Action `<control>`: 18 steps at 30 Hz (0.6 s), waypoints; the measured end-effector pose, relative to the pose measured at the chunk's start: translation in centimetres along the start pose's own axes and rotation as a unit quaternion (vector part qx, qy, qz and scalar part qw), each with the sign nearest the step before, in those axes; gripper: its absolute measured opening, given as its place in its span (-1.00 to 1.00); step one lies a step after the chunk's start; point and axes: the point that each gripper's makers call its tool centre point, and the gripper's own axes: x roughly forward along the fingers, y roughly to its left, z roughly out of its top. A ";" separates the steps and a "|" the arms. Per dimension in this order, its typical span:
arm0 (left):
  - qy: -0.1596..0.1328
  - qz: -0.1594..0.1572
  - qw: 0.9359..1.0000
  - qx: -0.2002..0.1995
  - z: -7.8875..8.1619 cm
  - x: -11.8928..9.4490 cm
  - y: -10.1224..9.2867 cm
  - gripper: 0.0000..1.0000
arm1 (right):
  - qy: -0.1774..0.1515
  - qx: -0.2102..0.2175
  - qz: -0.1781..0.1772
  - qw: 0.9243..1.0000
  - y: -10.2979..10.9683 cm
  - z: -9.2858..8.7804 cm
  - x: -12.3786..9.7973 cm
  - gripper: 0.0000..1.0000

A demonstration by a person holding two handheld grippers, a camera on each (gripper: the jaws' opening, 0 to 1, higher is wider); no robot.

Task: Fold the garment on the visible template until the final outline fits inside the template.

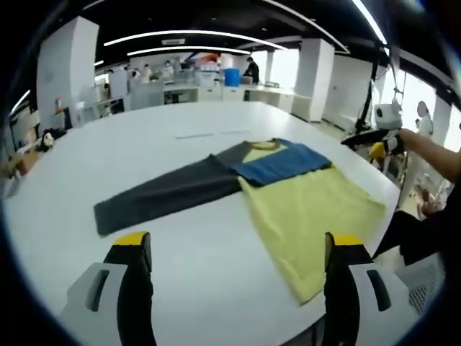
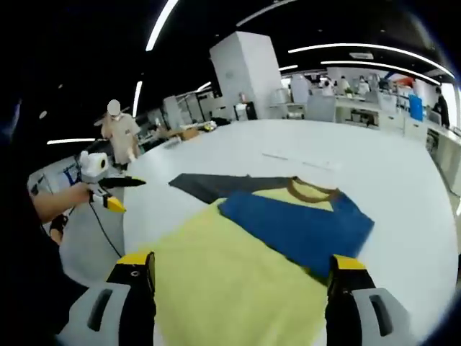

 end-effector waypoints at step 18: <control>-0.022 0.115 0.993 -0.031 1.9 1.3 9.5 0.77 | -0.014 -0.064 -0.014 0.998 3.1 -0.2 -1.0 0.98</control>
